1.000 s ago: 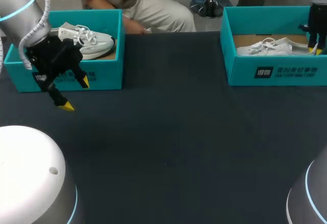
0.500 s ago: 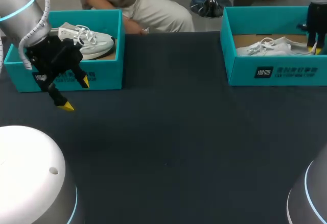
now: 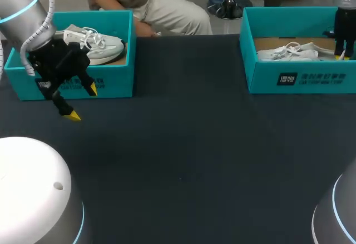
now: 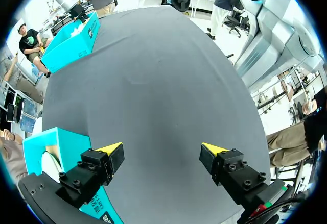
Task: Take the shoe out of the shoebox, open the shoe tongue, remove and reinsert the insole, then place the shoe into the shoebox
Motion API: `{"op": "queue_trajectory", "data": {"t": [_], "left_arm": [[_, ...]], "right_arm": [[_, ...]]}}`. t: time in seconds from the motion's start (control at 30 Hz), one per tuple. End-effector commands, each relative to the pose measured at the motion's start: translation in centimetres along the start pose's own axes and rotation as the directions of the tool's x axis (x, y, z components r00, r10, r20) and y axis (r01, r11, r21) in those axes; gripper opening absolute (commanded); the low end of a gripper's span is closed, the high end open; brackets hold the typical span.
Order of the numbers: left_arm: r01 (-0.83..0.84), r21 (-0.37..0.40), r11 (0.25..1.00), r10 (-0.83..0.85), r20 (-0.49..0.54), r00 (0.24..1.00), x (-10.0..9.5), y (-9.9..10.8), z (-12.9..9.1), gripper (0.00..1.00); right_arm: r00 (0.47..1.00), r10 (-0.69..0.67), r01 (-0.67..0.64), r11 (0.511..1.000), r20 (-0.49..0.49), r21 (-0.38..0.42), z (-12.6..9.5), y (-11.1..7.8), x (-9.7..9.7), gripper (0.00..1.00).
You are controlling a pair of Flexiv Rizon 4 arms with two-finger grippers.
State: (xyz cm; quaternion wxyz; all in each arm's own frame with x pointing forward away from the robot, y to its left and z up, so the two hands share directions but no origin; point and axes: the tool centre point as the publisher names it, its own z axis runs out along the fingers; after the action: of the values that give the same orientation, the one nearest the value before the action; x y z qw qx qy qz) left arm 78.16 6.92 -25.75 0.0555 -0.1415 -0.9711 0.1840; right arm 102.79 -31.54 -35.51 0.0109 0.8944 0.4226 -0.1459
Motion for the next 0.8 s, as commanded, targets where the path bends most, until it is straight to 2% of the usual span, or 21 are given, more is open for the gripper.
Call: {"op": "queue_trajectory", "data": {"t": [0.03,0.1,0.13,0.17,0.2,0.23,0.27,0.33,0.43,0.47,0.5,0.53,0.6,0.67,0.8], "left_arm": [[0.0,-0.003,1.0,0.0,-0.002,1.0,0.0,0.0,0.0,1.0],[0.0,-0.003,1.0,0.0,-0.002,1.0,0.0,0.0,0.0,1.0],[0.0,-0.003,1.0,0.0,-0.002,1.0,0.0,0.0,0.0,1.0],[0.0,-0.003,1.0,0.0,-0.002,1.0,0.0,0.0,0.0,1.0],[0.0,-0.003,1.0,0.0,-0.002,1.0,0.0,0.0,0.0,1.0],[0.0,-0.003,1.0,0.0,-0.002,1.0,0.0,0.0,0.0,1.0],[0.0,-0.003,1.0,0.0,-0.002,1.0,0.0,0.0,0.0,1.0],[0.0,-0.003,1.0,0.0,-0.002,1.0,0.0,0.0,0.0,1.0],[0.0,-0.003,1.0,0.0,-0.002,1.0,0.0,0.0,0.0,1.0],[0.0,-0.003,1.0,0.0,-0.002,1.0,0.0,0.0,0.0,1.0],[0.0,-0.003,1.0,0.0,-0.002,1.0,0.0,0.0,0.0,1.0],[0.0,-0.003,1.0,0.0,-0.002,1.0,0.0,0.0,0.0,1.0],[0.0,-0.003,1.0,0.0,-0.002,1.0,0.0,0.0,0.0,1.0],[0.0,-0.003,1.0,0.0,-0.002,1.0,0.0,0.0,0.0,1.0],[0.0,-0.003,1.0,0.0,-0.002,1.0,0.0,0.0,0.0,1.0]], "right_arm": [[1.0,0.0,0.0,1.0,-0.002,0.005,0.4,0.4,0.3,0.0],[1.0,0.001,-0.001,1.0,-0.006,0.003,0.3,0.4,0.2,0.0],[1.0,0.002,-0.002,1.0,-0.009,-0.001,0.1,0.3,0.1,0.07],[1.0,0.005,-0.005,1.0,-0.013,-0.005,-0.2,0.3,0.0,0.08],[1.0,0.006,-0.006,1.0,-0.016,-0.006,-0.4,0.2,0.0,0.14],[1.0,0.007,-0.007,1.0,-0.022,-0.01,-0.6,0.2,-0.1,0.27],[1.0,0.007,-0.007,1.0,-0.023,-0.015,-0.8,0.1,-0.1,0.35],[1.0,0.007,-0.007,1.0,-0.025,-0.023,-1.1,0.0,-0.1,0.36],[0.999,0.008,-0.009,0.999,-0.035,-0.032,-1.5,-0.2,-0.2,0.45],[0.999,0.009,-0.01,0.999,-0.037,-0.034,-1.7,-0.3,-0.3,0.51],[0.999,0.01,-0.012,0.999,-0.038,-0.04,-1.9,-0.3,-0.3,0.69],[0.999,0.01,-0.012,0.999,-0.039,-0.044,-2.1,-0.4,-0.4,0.76],[0.999,0.01,-0.012,0.999,-0.044,-0.053,-2.6,-0.5,-0.5,0.8],[0.999,0.009,-0.012,0.998,-0.049,-0.06,-3.1,-0.6,-0.5,0.95],[0.999,0.005,-0.01,0.997,-0.054,-0.079,-4.2,-0.8,-0.4,1.0]]}}
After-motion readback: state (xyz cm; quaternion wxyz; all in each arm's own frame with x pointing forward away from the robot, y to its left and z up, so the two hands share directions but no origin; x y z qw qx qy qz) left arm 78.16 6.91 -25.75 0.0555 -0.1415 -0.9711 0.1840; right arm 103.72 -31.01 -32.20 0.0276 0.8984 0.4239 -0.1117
